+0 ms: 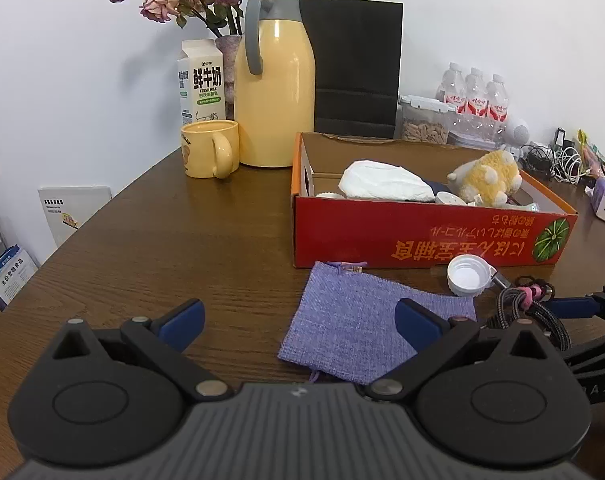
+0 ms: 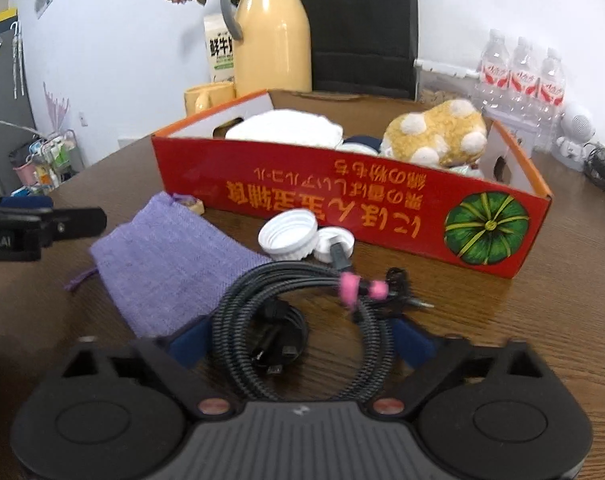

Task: Organize objects
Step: 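Withdraw both tools toward the purple bag and black cable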

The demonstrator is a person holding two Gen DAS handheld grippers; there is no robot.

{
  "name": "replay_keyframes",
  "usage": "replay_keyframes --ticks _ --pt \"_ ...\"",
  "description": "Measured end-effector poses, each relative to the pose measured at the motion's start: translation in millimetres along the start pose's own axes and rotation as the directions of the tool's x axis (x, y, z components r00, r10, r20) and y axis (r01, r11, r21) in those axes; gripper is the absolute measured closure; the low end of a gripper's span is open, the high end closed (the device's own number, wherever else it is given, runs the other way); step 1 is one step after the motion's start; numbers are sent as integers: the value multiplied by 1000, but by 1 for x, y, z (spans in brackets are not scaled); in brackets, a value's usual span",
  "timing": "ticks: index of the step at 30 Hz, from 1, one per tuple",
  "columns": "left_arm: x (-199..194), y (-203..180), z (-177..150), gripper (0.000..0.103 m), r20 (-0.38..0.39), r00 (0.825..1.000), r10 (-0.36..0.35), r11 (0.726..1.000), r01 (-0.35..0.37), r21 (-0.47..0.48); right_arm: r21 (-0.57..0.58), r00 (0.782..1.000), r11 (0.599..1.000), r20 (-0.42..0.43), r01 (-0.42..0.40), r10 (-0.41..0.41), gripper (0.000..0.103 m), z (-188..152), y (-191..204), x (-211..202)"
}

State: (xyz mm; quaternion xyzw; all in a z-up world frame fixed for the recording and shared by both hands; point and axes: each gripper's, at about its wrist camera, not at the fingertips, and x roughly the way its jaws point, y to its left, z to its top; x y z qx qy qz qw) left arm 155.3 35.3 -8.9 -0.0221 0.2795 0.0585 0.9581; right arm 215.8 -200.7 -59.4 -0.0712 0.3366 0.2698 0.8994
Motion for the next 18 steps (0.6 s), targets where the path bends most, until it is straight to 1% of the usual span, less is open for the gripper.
replay_keyframes --ticks 2,5,8,10,14,18 --pt "1 -2 -1 0 -9 1000 -2 1000 2 8 12 1000 1000 18 -3 3 13 -1 -1 -2" --pt "3 -4 -2 0 -19 1000 -14 1000 14 19 -4 999 1000 39 12 -11 14 -2 2 -4" --pt "5 -8 -2 0 -30 999 -27 999 28 33 -3 998 1000 67 9 -9 14 -2 2 -8" --pt "9 -11 -3 0 -49 998 -36 998 38 46 2 996 1000 85 12 -12 14 -1 1 -11" --pt "19 -20 -4 0 -105 991 -80 994 87 67 17 992 1000 122 24 -25 14 -1 -3 -17" --pt "25 -27 -3 0 -127 987 -101 989 113 92 34 988 998 145 48 -53 14 -1 -9 -22"
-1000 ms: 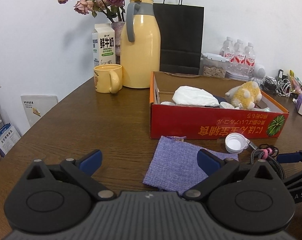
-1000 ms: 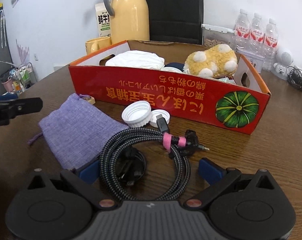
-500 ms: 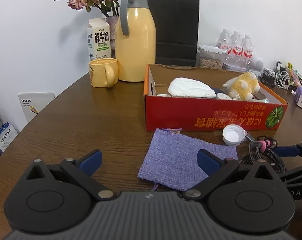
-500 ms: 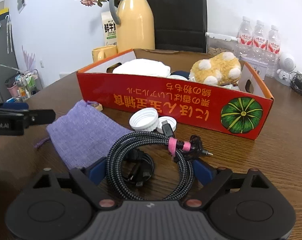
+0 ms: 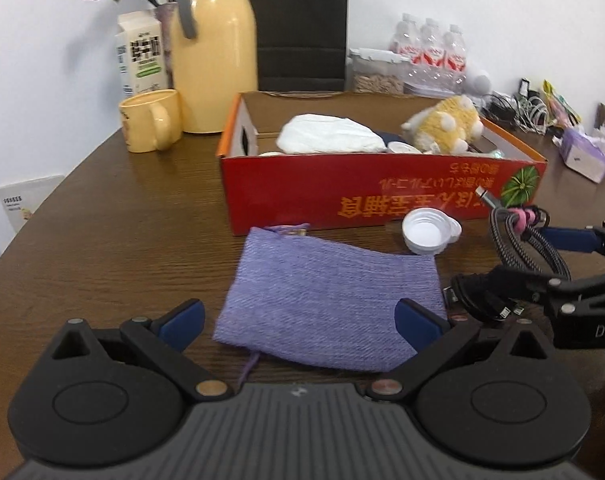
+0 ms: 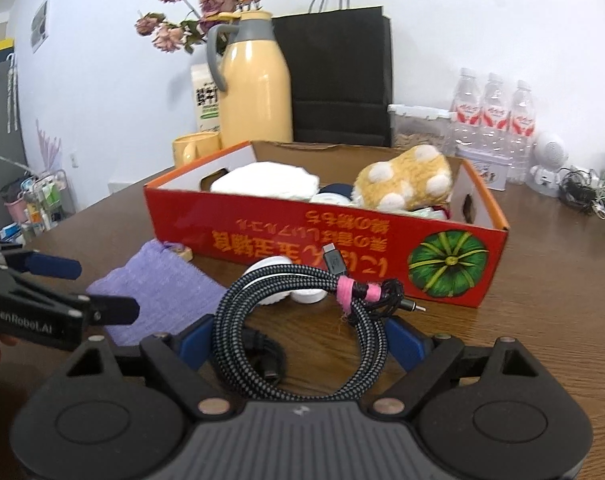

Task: Organize objects
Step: 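Withdraw both tools toward the purple bag and black cable, then grasp the purple cloth pouch with the left gripper while the right grasps the coiled black cable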

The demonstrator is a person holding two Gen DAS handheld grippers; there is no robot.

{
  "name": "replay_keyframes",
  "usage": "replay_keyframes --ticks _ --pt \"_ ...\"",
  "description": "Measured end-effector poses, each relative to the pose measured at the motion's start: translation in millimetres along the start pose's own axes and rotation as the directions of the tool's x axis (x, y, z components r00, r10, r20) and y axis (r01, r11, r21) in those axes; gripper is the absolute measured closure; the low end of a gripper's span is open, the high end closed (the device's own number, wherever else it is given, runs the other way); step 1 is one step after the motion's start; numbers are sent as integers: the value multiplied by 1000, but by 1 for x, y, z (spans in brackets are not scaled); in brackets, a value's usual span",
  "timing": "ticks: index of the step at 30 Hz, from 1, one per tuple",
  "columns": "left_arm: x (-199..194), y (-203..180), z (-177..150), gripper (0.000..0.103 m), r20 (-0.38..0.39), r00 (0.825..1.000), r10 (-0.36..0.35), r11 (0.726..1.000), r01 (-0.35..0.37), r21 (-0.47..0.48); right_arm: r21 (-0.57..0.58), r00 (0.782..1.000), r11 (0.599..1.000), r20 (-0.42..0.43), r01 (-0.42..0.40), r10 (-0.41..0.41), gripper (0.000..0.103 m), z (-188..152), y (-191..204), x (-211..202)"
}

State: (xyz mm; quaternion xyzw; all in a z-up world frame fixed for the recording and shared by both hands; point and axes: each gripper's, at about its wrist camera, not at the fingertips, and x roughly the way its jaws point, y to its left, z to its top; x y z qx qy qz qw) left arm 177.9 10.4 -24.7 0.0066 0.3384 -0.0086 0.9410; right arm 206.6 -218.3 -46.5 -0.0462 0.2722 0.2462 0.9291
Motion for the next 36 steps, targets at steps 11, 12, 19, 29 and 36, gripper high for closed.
replay_keyframes --ticks 11,12,19,29,36 --pt "19 -14 -6 0 -40 999 21 998 -19 52 41 999 998 15 51 -52 14 -2 -19 -5" --pt "19 -15 -7 0 -37 999 24 998 -22 54 39 999 998 16 50 -50 14 -2 -19 -5" --pt "18 -16 -8 1 -36 999 21 999 -20 38 39 999 998 19 48 -49 14 -3 -18 -6" --pt "7 -26 -14 40 13 1000 2 998 -3 55 38 999 998 20 48 -49 14 -3 -17 -5" --pt "-7 -31 -13 91 59 998 -37 998 34 62 32 999 998 23 45 -46 14 -4 -16 -6"
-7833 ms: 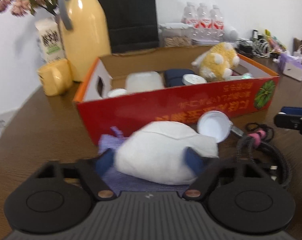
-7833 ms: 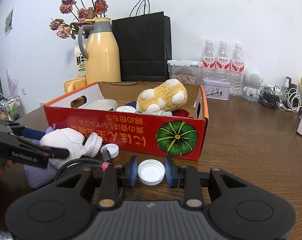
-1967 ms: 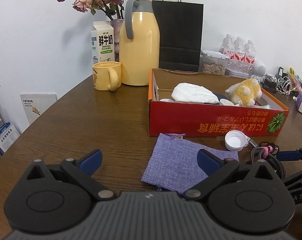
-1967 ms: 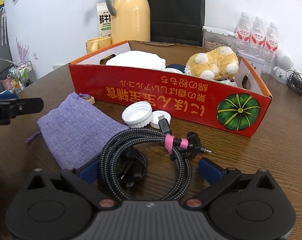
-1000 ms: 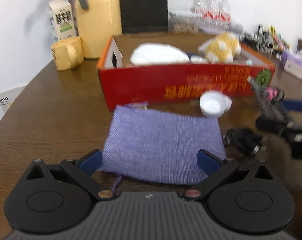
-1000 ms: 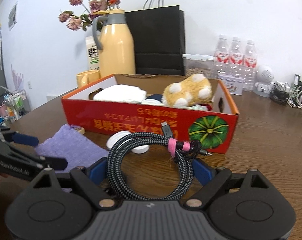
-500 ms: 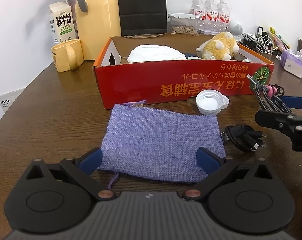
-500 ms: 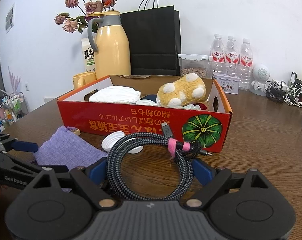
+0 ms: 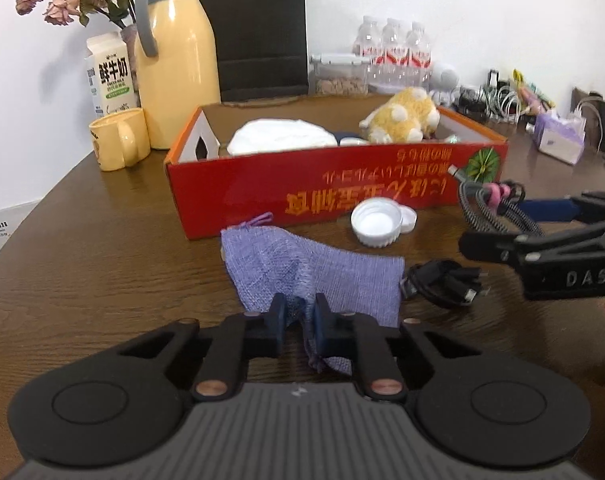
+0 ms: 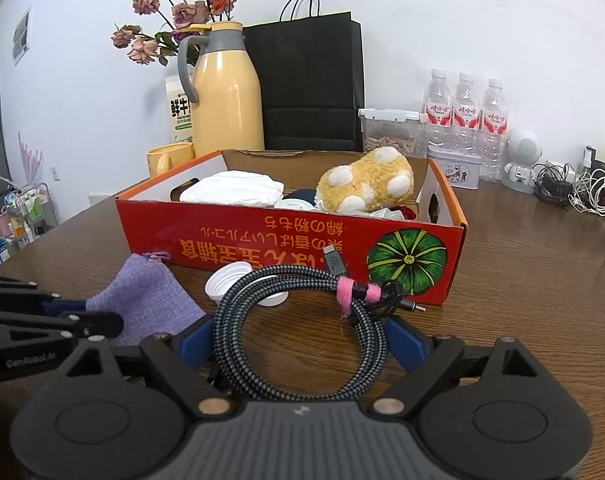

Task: Organize objects
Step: 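Grasp the purple cloth pouch with the left gripper while the right grasps the coiled black cable, then carry the purple pouch and black cable into the cardboard box, open both grippers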

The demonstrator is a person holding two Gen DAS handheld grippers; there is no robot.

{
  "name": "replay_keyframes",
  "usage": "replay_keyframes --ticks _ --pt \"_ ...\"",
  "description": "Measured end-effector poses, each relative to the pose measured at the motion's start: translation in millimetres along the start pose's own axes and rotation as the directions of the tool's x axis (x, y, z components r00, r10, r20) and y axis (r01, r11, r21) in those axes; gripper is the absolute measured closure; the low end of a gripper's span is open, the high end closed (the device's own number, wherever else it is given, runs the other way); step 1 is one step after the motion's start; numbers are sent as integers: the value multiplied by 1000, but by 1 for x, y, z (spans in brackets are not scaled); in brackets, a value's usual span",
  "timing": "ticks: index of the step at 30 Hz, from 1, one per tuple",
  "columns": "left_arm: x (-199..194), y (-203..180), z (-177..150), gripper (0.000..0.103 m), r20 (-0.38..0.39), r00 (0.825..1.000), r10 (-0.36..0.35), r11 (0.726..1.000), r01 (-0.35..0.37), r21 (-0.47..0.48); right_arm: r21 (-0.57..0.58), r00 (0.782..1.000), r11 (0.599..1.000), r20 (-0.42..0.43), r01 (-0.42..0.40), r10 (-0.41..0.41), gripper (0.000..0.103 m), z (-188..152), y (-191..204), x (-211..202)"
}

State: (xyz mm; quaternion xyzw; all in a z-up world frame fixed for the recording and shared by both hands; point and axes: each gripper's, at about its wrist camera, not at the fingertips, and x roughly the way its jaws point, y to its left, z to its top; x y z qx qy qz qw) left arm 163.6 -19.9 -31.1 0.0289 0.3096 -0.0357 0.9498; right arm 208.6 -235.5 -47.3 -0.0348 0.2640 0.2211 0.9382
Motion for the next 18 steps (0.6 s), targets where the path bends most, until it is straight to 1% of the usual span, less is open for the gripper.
replay_keyframes --ticks 3,7,12,18 --pt "-10 2 4 97 44 999 -18 1000 18 -10 -4 1000 1000 7 -4 4 14 0 1 -1" --pt "-27 7 13 98 119 992 -33 999 35 -21 -9 1000 1000 17 -10 10 14 2 2 -4" --pt "-47 6 27 98 220 974 -57 998 58 1 -32 999 999 36 -11 13 14 6 7 -10" --pt "-56 4 49 98 297 953 -65 998 58 33 -63 997 998 72 -4 8 14 19 13 -12"
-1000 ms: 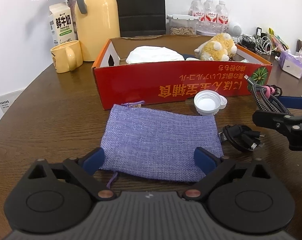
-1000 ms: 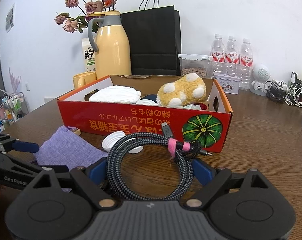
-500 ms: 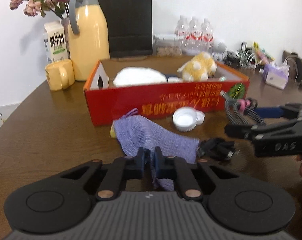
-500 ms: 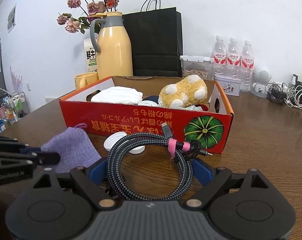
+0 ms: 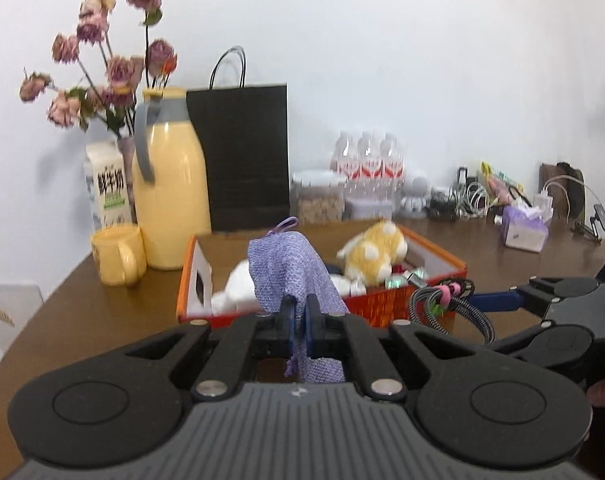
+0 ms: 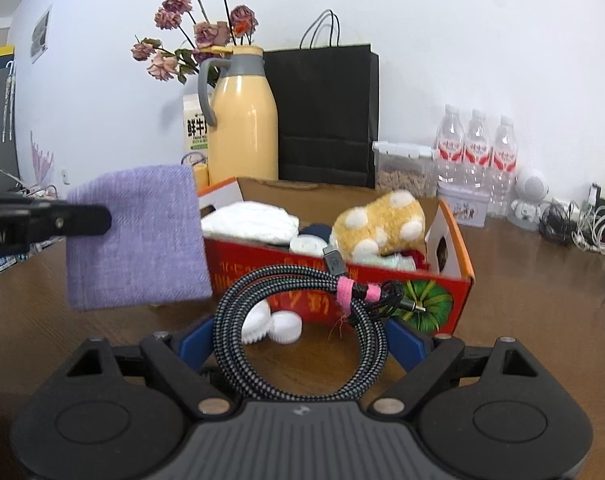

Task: Organize objects
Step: 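Carry the purple pouch and black cable into the cardboard box, open both grippers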

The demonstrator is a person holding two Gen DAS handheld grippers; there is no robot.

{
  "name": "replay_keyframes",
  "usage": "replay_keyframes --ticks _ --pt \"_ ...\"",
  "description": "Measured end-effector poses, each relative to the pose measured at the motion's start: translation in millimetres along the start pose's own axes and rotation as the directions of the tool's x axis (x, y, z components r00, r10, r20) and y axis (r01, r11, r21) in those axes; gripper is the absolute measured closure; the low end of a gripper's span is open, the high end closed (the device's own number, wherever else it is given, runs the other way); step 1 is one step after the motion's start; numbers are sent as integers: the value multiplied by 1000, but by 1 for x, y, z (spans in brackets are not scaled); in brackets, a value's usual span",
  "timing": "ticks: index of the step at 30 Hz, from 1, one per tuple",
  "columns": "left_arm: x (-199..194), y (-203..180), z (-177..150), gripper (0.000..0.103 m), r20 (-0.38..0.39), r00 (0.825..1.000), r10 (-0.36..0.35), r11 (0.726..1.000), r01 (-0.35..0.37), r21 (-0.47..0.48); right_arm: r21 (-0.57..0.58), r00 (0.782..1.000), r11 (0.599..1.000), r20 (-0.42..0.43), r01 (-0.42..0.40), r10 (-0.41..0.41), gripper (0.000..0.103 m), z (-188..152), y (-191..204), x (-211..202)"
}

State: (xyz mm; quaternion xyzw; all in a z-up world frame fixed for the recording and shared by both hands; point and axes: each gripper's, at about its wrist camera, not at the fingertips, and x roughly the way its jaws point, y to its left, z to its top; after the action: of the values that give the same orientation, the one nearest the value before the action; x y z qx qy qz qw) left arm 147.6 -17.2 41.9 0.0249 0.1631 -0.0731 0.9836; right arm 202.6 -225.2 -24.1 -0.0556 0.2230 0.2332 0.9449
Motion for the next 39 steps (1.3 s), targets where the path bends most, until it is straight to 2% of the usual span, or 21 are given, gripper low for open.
replay_keyframes --ticks 8,14,22,29,34,38,39 --pt "15 0 35 98 105 994 -6 1000 6 3 -63 995 998 98 10 -4 14 38 7 7" --pt "45 9 56 98 125 992 2 1000 2 -27 -104 989 994 145 32 -17 14 66 10 24" --pt "104 24 62 98 65 998 18 997 -13 -82 -161 991 984 123 72 -53 14 92 11 79" --pt "152 39 60 98 -3 1000 28 989 -28 -148 -170 992 981 97 92 -76 14 98 7 124" --pt "169 43 51 97 -58 998 22 988 -31 -149 -149 996 986 66 74 -65 14 92 1 139" --pt "172 41 46 95 -88 995 52 990 -63 -129 -137 997 988 36 70 -66 13 88 -4 145" --pt "171 40 46 88 -89 994 59 990 -70 -120 -133 997 989 31 71 -67 13 88 -5 146"
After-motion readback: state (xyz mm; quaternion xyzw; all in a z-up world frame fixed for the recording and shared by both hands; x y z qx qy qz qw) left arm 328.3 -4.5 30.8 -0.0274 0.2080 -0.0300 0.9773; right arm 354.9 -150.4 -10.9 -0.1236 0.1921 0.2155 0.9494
